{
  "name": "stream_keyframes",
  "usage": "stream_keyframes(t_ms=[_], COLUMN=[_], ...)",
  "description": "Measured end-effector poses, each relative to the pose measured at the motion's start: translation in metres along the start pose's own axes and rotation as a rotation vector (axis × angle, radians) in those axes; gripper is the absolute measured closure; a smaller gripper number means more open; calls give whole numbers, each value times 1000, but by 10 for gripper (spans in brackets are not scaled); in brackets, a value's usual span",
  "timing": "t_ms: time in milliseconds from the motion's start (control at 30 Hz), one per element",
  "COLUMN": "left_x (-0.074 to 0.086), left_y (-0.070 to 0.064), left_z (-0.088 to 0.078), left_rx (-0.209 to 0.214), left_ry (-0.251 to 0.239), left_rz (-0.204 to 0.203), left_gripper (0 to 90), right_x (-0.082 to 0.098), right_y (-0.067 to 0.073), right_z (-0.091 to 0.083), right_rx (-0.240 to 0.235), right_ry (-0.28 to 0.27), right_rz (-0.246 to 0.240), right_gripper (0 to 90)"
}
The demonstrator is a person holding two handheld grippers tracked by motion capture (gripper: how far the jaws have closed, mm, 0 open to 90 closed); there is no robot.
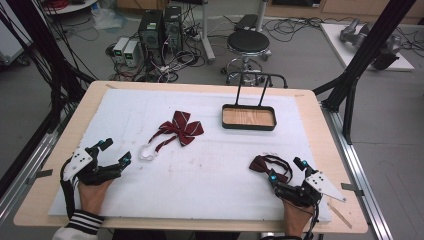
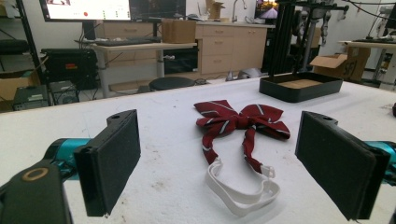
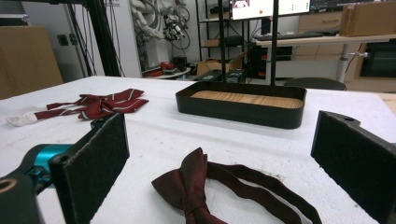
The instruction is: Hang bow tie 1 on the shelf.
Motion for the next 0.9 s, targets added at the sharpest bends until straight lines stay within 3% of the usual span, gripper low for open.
stream_keyframes(t_ms=[633,900], left_x=[0,-1], left_y=[1,2], left_z=[0,6], left_rx=[-3,10], left_ry=[0,59], left_rz=[-9,-6], left_gripper=[146,146], right_x=[0,0], right_y=[0,0], right_z=[-1,-1], right_rx=[-6,-9], right_ry=[-7,-16], right_rz=[0,3], right_gripper=[32,32])
Point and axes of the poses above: each handheld gripper's, and its own axes: z roughly forward along the jaws, x roughly out of its underside, y roughly to its left, the point moved 5 cm from there along z, roughly forward along the jaws, and after that the axes turned 1 degree about z, right-handed, at the moved point
